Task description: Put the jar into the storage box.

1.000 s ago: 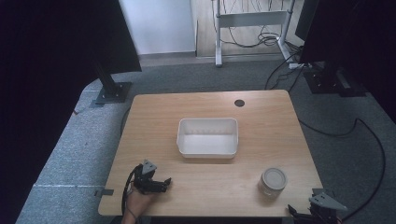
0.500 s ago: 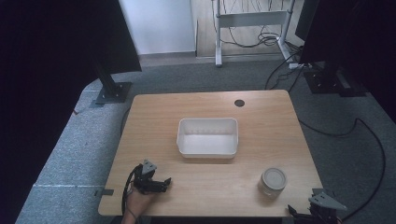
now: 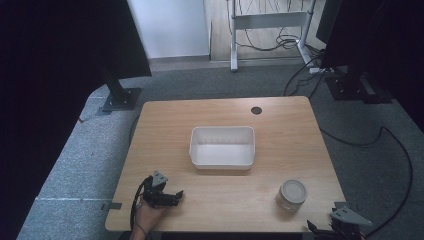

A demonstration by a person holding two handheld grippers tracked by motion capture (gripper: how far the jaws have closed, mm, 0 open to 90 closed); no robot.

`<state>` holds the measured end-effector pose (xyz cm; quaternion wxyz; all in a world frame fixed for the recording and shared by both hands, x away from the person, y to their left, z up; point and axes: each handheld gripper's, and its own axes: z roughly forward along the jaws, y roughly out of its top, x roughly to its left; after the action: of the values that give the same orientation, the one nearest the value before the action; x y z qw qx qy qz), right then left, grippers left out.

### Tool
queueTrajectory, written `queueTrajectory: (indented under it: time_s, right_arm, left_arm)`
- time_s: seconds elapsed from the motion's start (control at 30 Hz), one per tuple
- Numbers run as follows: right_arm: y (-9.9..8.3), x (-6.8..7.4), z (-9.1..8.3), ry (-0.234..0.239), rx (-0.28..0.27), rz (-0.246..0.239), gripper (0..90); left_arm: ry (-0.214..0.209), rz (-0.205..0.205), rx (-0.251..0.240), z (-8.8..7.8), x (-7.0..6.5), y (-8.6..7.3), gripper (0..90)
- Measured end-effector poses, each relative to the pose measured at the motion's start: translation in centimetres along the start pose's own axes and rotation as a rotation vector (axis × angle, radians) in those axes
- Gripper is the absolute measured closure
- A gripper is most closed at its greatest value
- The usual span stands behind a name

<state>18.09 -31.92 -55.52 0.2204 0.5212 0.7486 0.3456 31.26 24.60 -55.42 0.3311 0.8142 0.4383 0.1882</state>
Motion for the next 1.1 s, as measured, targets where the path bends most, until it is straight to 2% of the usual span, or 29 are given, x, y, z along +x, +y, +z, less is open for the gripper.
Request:
queueTrajectory:
  time_s: [0.67, 1.1]
  right_arm:
    - [1.2, 0.9, -0.5, 0.036, -0.020, -0.029, 0.0]
    - [2.7, 1.7, -0.4, 0.060, -0.056, -0.049, 0.0]
  left_arm:
    - [0.000, 0.001, 0.003, 0.0, 0.0, 0.0, 0.0]
    - [0.000, 0.003, 0.005, 0.0, 0.0, 0.0, 0.0]
